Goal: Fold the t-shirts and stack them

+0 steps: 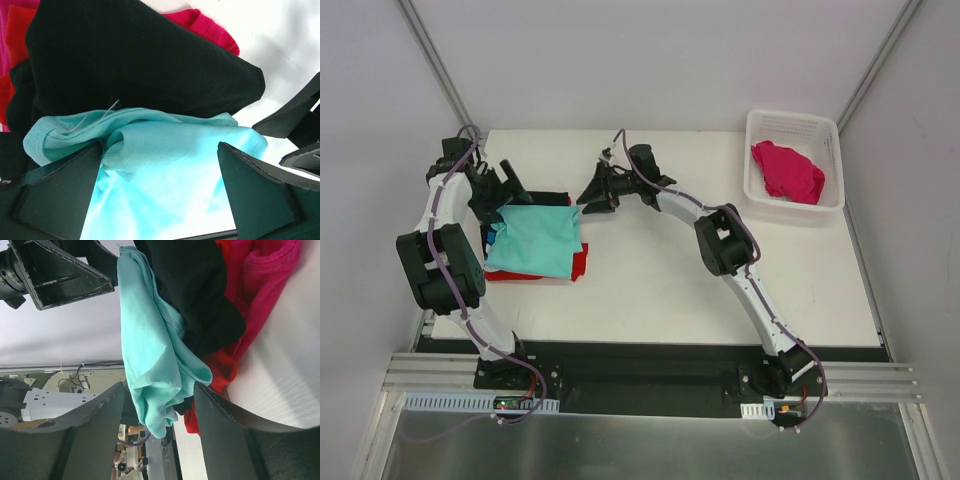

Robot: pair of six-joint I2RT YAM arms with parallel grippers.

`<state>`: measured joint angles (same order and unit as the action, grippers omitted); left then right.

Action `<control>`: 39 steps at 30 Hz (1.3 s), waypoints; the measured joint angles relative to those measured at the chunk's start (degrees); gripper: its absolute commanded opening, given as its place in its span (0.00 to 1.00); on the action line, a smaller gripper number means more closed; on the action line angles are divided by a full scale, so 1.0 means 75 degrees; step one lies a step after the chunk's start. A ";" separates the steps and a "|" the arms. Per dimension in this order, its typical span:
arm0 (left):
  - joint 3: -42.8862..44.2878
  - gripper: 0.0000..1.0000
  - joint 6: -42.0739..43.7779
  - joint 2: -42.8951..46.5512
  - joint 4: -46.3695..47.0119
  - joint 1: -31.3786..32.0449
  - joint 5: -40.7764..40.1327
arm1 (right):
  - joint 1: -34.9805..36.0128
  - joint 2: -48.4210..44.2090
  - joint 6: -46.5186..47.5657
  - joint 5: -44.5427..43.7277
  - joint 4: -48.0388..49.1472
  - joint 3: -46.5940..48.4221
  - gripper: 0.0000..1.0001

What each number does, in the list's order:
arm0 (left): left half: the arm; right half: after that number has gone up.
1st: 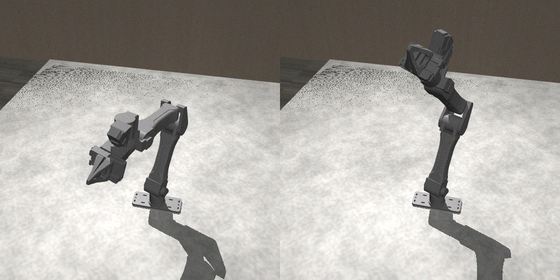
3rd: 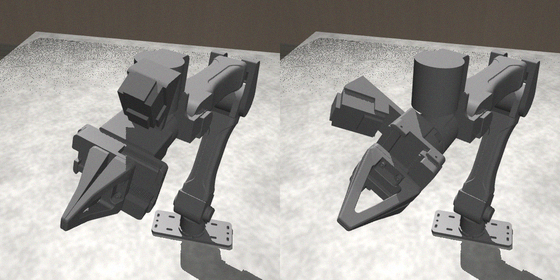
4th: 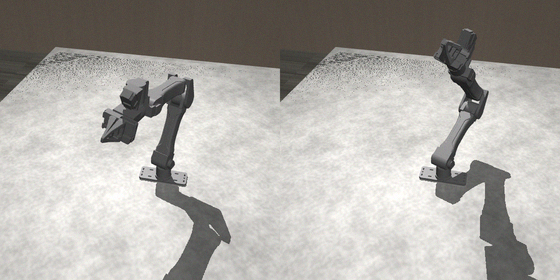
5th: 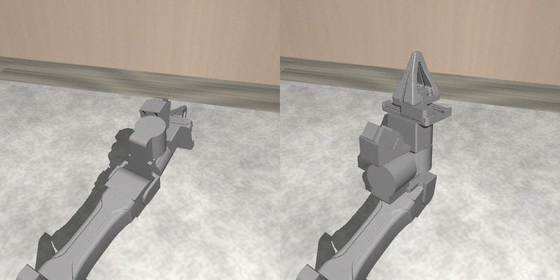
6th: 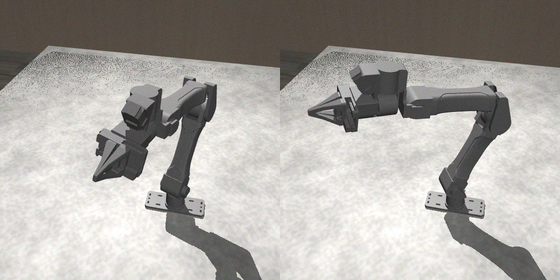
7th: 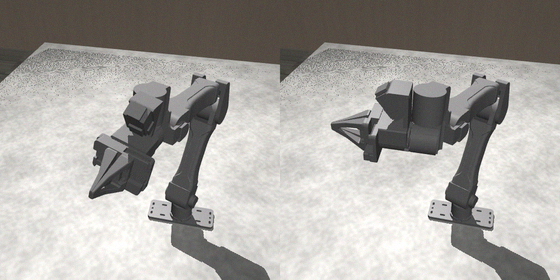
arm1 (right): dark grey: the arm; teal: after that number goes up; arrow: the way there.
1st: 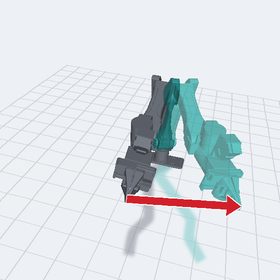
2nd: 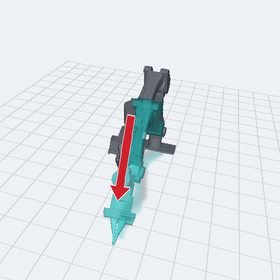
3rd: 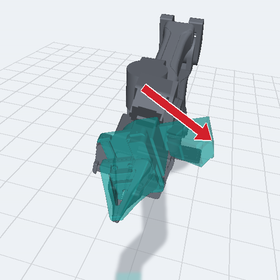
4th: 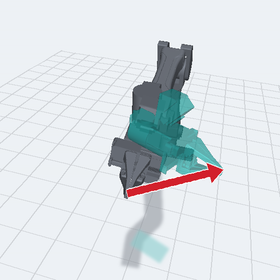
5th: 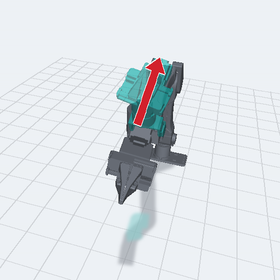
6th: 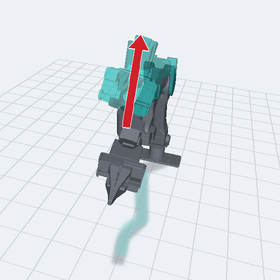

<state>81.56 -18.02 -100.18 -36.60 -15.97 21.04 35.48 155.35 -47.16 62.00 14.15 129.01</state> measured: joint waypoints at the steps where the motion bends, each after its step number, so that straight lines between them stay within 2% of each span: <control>1: 0.0003 0.99 0.0003 0.0015 -0.0012 0.0000 0.0000 | 0.0003 0.0003 -0.0035 -0.0003 0.0044 -0.0003 0.61; 6: 0.0245 0.99 0.0137 0.0015 -0.0055 0.0000 -0.0020 | 0.0032 -0.0006 -0.0085 0.0006 0.0417 -0.0356 0.61; 14: 0.1087 0.99 0.0332 0.0017 -0.0236 0.0032 -0.0417 | 0.0143 -0.0399 0.0111 -0.0003 0.0367 -0.1923 0.60; 20: 0.1233 0.99 0.0338 0.0032 -0.0484 0.0099 -0.0688 | 0.0291 -0.1113 0.0353 0.0003 0.0219 -0.2119 0.61; 26: 0.1265 0.99 0.0329 0.0114 -0.0659 0.0172 -0.2416 | 0.0391 -0.1859 0.0519 0.0032 0.0286 -0.2101 0.60; 32: 0.0956 0.99 -0.0023 0.0137 -0.0437 -0.0050 -0.3943 | 0.0391 -0.1906 0.0600 0.0026 0.0291 -0.2323 0.60; 39: 0.1081 0.99 -0.0146 -0.0198 -0.0154 -0.0213 -0.4931 | 0.0391 -0.1979 0.0787 0.0035 0.0239 -0.3075 0.60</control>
<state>89.67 -19.11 -101.67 -37.76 -17.56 -15.94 38.41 140.51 -41.25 62.26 15.94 105.95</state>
